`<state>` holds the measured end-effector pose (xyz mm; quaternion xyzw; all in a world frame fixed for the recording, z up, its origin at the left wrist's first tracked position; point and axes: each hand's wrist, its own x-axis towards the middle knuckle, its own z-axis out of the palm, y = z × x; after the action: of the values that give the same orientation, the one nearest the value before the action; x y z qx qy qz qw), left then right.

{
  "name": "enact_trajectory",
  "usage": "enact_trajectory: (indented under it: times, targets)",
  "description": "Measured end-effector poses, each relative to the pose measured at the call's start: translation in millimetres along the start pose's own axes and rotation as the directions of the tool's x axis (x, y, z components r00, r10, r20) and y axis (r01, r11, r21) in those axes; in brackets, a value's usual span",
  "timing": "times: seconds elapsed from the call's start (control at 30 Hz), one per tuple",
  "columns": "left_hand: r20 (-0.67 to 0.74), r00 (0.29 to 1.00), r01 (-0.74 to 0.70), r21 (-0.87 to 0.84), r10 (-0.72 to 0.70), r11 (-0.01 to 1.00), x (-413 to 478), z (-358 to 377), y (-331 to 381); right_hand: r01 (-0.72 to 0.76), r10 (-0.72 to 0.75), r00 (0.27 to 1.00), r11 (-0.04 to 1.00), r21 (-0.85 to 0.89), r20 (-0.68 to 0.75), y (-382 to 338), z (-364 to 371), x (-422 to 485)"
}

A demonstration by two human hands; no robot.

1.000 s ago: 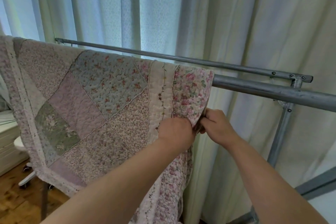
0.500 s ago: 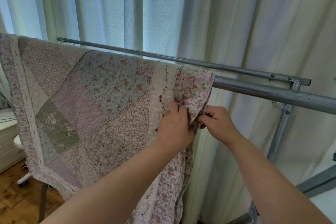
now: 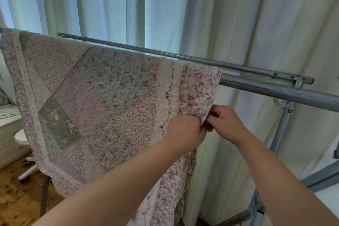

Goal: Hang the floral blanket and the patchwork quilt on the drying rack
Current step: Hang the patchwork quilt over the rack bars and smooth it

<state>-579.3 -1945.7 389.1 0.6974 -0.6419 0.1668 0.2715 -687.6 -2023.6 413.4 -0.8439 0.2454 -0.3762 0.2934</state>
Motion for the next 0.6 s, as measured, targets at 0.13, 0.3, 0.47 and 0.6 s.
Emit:
enact_trajectory:
  times: [0.13,0.3,0.47,0.6]
  targets:
    - [0.057,0.998,-0.016,-0.054,0.02,0.998,2.7,0.7,-0.7,-0.014,0.013,0.999,0.999,0.05,0.033,-0.2,-5.3,-1.7]
    - [0.089,0.996,-0.018,-0.046,0.022,0.999,1.4,2.0,-4.6,0.026,-0.028,0.999,0.998,-0.059,-0.034,-2.5,3.2,-3.1]
    - [0.046,0.986,-0.159,-0.065,0.162,0.985,-6.7,5.1,-10.1,-0.04,0.043,0.968,0.999,0.015,-0.246,1.7,12.1,0.0]
    - [-0.245,0.963,-0.14,-0.112,0.109,0.984,-3.2,-4.1,-24.3,-0.054,0.043,0.945,0.998,-0.025,-0.323,4.0,14.1,-3.6]
